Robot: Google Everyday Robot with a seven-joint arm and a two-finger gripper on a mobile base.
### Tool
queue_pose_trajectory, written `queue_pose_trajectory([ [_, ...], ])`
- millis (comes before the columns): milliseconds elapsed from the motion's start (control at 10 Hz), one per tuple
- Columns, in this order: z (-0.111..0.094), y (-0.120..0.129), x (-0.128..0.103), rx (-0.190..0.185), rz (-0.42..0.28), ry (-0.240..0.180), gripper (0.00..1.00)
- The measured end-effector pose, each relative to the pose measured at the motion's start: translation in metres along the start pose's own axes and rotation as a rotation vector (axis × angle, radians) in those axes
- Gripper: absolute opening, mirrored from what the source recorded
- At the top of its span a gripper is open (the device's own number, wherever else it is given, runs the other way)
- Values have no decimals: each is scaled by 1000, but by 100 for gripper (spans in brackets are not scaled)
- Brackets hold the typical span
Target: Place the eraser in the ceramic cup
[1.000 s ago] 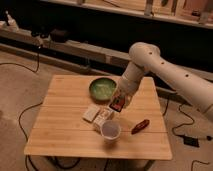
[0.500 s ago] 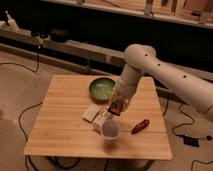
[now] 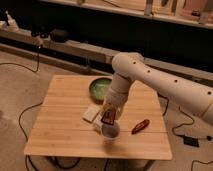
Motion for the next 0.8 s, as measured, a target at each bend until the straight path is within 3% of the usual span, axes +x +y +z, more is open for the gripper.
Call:
queue_pose_trajectory([
  [200,7,-3,-4,-1,-2,-36,18],
  [300,10,-4,-7,-10,-9,-53,23],
  [500,14,-1,-8,-42,-11,-66,40],
  [600,17,5,-7,-72,11,-65,55],
  [800,20,11,-8,-93,35,-67,71],
])
